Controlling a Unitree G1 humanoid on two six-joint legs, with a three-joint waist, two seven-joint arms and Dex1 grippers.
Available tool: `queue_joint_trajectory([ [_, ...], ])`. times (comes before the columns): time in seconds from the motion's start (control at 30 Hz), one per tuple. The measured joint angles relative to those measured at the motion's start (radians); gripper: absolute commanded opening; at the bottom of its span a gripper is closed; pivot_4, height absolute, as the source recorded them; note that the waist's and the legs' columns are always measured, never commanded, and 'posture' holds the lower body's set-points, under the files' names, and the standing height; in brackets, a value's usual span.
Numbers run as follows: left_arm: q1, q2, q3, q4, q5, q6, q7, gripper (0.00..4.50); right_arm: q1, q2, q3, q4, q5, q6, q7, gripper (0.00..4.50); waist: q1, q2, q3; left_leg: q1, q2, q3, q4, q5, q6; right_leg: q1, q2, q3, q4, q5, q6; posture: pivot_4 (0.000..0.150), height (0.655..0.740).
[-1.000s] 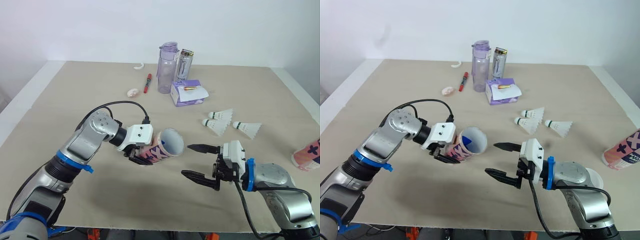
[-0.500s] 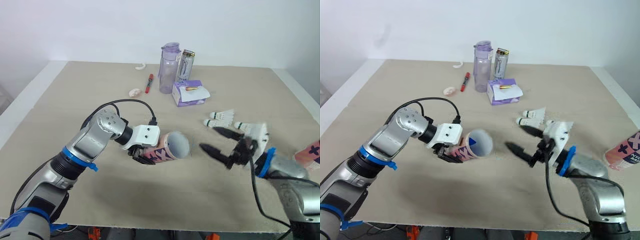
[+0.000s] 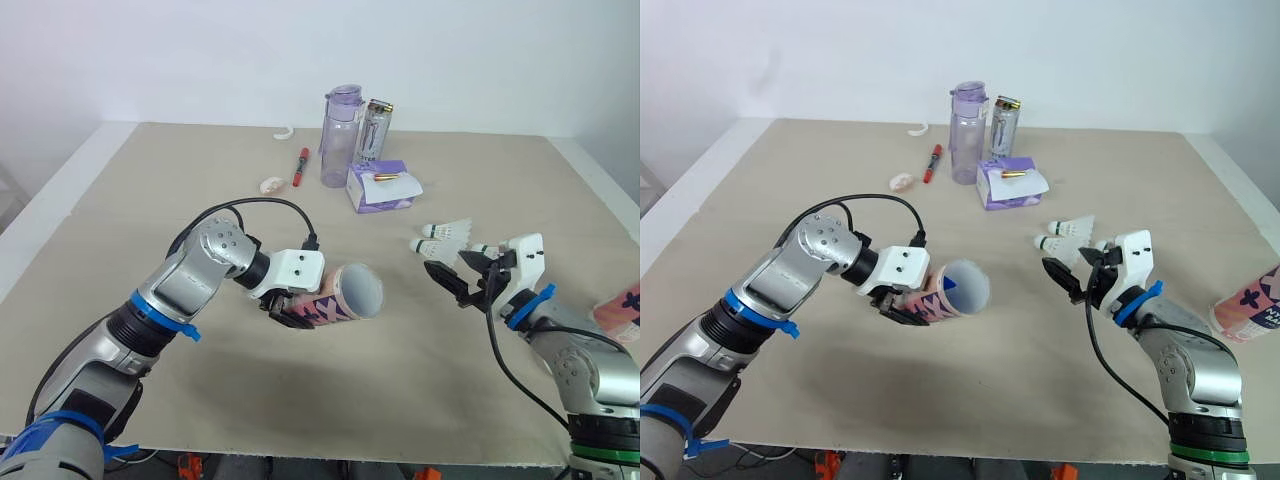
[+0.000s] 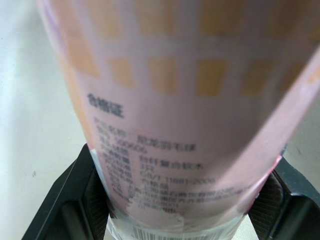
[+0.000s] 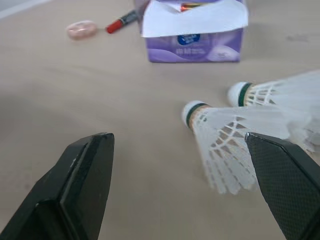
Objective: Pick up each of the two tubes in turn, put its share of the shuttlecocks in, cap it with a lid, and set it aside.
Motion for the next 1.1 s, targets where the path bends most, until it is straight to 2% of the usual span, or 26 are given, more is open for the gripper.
queue_joint_trajectory([
  [0.2, -0.001, -0.005, 0.000, 0.000, 0.000, 0.001, 0.000, 3.32, -0.020, 0.005, 0.005, 0.032, -0.005, 0.018, 0.001, 4.50, -0.001, 0.000, 0.000, -0.001, -0.004, 0.000, 0.000, 0.000, 0.000, 0.000, 0.000, 0.006, 0.000, -0.002, 0.003, 0.150, 0.7400],
  [0.43, -0.003, -0.010, -0.001, 0.002, 0.004, 0.001, 0.002, 3.32, -0.105, 0.024, 0.063, 0.161, -0.047, 0.021, 0.006, 4.50, -0.003, 0.000, 0.000, -0.002, -0.007, 0.000, 0.000, 0.001, 0.002, 0.000, -0.001, 0.009, 0.000, -0.001, 0.006, 0.150, 0.7400],
  [0.53, -0.003, -0.011, -0.001, 0.003, 0.004, 0.001, 0.003, 3.30, -0.116, 0.024, 0.067, 0.174, -0.050, 0.020, 0.009, 3.67, -0.002, 0.000, 0.000, -0.002, -0.007, 0.000, 0.000, 0.001, 0.002, 0.000, -0.001, 0.009, 0.000, -0.002, 0.006, 0.150, 0.7400],
  [0.6, -0.003, -0.012, -0.001, 0.004, 0.007, 0.000, 0.004, 3.30, -0.172, 0.040, 0.076, 0.254, -0.072, 0.008, 0.020, 2.68, -0.003, 0.000, 0.000, -0.002, -0.007, 0.000, 0.000, 0.002, 0.003, 0.000, -0.001, 0.010, 0.000, -0.001, 0.006, 0.150, 0.7400],
  [0.63, -0.003, -0.013, -0.001, 0.005, 0.008, 0.000, 0.006, 3.30, -0.191, 0.044, 0.079, 0.275, -0.078, 0.004, 0.020, 2.37, -0.003, 0.000, 0.000, -0.002, -0.007, 0.000, 0.000, 0.002, 0.004, 0.000, -0.001, 0.010, 0.000, -0.001, 0.006, 0.150, 0.7400],
  [0.67, -0.003, -0.014, -0.001, 0.005, 0.008, 0.000, 0.007, 3.30, -0.193, 0.044, 0.079, 0.277, -0.079, 0.002, 0.020, 2.37, -0.003, 0.000, 0.000, -0.002, -0.008, 0.000, 0.000, 0.002, 0.004, 0.000, -0.001, 0.010, 0.000, -0.001, 0.006, 0.150, 0.7400],
  [0.7, -0.003, -0.014, -0.001, 0.005, 0.008, 0.000, 0.007, 3.30, -0.196, 0.044, 0.079, 0.280, -0.079, -0.001, 0.020, 1.69, -0.003, 0.000, 0.000, -0.002, -0.008, -0.001, 0.000, 0.003, 0.004, 0.000, -0.001, 0.010, 0.000, -0.001, 0.006, 0.150, 0.7400],
  [0.73, -0.003, -0.014, -0.001, 0.005, 0.009, 0.000, 0.008, 3.30, -0.217, 0.047, 0.079, 0.305, -0.089, -0.009, 0.022, 1.62, -0.003, 0.000, 0.000, -0.002, -0.008, 0.000, 0.000, 0.003, 0.004, 0.000, -0.001, 0.010, 0.000, -0.001, 0.006, 0.150, 0.7400],
  [0.77, -0.003, -0.015, -0.001, 0.005, 0.009, -0.001, 0.009, 3.30, -0.231, 0.048, 0.079, 0.331, -0.099, -0.020, 0.024, 1.30, -0.003, 0.000, 0.000, -0.002, -0.008, 0.000, 0.000, 0.003, 0.004, 0.000, -0.001, 0.011, 0.000, 0.000, 0.007, 0.150, 0.7400],
  [0.83, -0.003, -0.015, -0.001, 0.005, 0.009, -0.003, 0.009, 3.30, -0.240, 0.051, 0.079, 0.353, -0.106, -0.028, 0.024, 0.33, -0.003, 0.000, 0.000, -0.003, -0.009, 0.000, 0.000, 0.003, 0.004, 0.000, -0.001, 0.011, 0.000, 0.000, 0.007, 0.150, 0.7400],
  [0.87, -0.003, -0.015, -0.001, 0.005, 0.009, -0.003, 0.009, 3.30, -0.243, 0.054, 0.080, 0.363, -0.110, -0.030, 0.024, 0.33, -0.003, 0.000, 0.000, -0.003, -0.009, 0.000, 0.000, 0.003, 0.004, 0.000, -0.001, 0.012, 0.000, 0.000, 0.007, 0.150, 0.7400],
  [0.9, -0.003, -0.015, -0.001, 0.005, 0.009, -0.003, 0.009, 3.30, -0.245, 0.057, 0.080, 0.368, -0.114, -0.031, 0.024, 0.15, -0.003, 0.000, 0.000, -0.003, -0.009, 0.000, 0.000, 0.003, 0.004, 0.000, -0.001, 0.012, 0.000, 0.000, 0.007, 0.150, 0.7400],
  [1.1, -0.003, -0.017, -0.001, 0.009, 0.013, -0.008, 0.020, 3.30, -0.268, 0.073, 0.080, 0.392, -0.127, -0.042, 0.028, 0.15, -0.003, 0.000, 0.000, -0.002, -0.009, 0.000, 0.000, 0.003, 0.005, 0.000, -0.001, 0.012, 0.000, 0.000, 0.007, 0.150, 0.7400],
])
